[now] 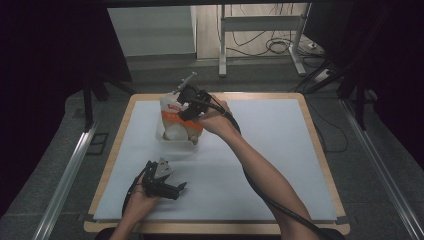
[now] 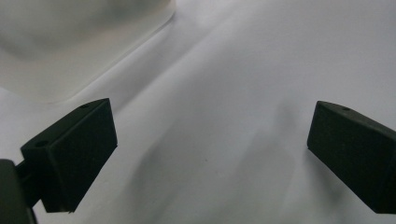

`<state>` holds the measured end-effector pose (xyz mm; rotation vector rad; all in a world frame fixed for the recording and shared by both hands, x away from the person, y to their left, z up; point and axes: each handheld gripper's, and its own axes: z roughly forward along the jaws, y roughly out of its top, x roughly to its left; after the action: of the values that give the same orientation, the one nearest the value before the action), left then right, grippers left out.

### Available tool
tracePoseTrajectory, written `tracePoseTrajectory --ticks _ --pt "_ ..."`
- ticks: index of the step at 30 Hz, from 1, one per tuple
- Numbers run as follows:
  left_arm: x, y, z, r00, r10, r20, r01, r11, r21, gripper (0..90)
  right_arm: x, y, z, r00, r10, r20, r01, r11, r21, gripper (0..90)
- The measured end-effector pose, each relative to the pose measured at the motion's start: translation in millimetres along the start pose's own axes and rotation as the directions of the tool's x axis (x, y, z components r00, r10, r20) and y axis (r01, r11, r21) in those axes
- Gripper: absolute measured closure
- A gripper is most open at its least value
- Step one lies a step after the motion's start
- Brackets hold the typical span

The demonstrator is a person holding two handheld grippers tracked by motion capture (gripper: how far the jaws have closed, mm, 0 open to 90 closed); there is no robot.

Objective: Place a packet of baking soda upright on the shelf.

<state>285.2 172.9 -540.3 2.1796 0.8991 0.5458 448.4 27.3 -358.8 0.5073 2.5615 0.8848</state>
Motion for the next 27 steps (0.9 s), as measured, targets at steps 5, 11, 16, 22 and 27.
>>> tracePoseTrajectory --ticks 5,11,16,22,27 --pt "0.4 0.0 -0.1 1.0000 -0.002 0.001 0.002 1.0000 0.001 1.5 -1.6 -1.0 -8.4 0.9999 0.001 0.014 -0.001 1.000 -0.024 31.2" --pt "1.9 -0.1 -1.0 0.9999 -0.014 0.007 0.014 0.9998 -0.011 1.5 -5.3 -7.1 -13.7 0.9996 0.006 0.026 -0.005 0.999 -0.039 23.0" --pt "4.4 -0.1 -3.9 0.9989 -0.036 0.030 0.037 0.9984 -0.043 1.2 -7.2 -13.1 -16.0 0.9997 0.014 0.022 -0.013 0.999 -0.044 19.8" --pt "6.5 -0.2 -6.1 0.9973 -0.054 0.050 0.057 0.9961 -0.067 1.0 -10.4 -19.9 -19.7 0.9998 0.018 0.010 -0.017 0.998 -0.055 18.4" --pt "8.5 0.0 -8.2 0.9953 -0.059 0.076 0.065 0.9946 -0.080 1.0 -11.5 -26.3 -22.6 0.9996 0.029 0.006 -0.029 0.998 -0.052 17.5"
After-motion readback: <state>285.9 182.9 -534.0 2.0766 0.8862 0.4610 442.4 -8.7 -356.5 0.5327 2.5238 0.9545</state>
